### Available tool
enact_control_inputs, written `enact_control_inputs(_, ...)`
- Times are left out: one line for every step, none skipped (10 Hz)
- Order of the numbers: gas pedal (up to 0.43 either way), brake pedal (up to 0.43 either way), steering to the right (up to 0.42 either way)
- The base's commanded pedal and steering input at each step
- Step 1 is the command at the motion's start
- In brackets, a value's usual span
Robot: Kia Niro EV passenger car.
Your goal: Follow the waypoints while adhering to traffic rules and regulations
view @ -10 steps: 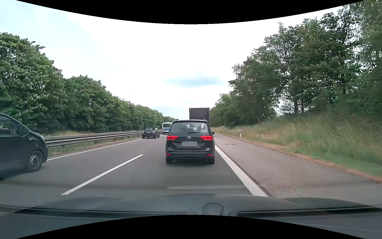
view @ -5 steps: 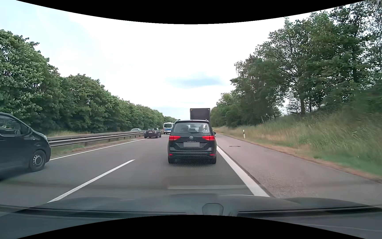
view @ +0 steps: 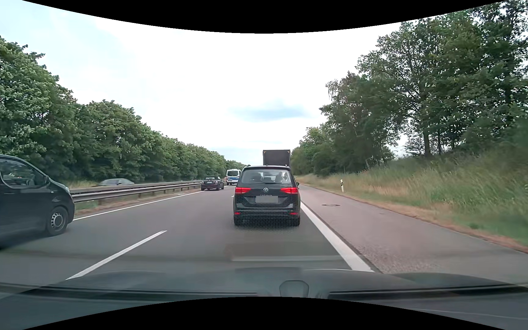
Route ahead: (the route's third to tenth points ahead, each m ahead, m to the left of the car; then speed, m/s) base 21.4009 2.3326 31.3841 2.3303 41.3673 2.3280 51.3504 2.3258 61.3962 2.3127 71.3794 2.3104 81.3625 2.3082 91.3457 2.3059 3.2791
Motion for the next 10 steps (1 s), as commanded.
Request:
enact_control_inputs(0.059,0.000,0.001)
enact_control_inputs(0.059,0.000,0.001)
enact_control_inputs(0.059,0.000,0.001)
enact_control_inputs(0.059,0.000,0.001)
enact_control_inputs(0.059,0.000,0.001)
enact_control_inputs(0.059,0.000,0.001)
enact_control_inputs(0.059,0.000,0.001)
enact_control_inputs(0.059,0.000,0.001)
enact_control_inputs(0.059,0.000,0.001)
enact_control_inputs(0.059,0.000,0.001)
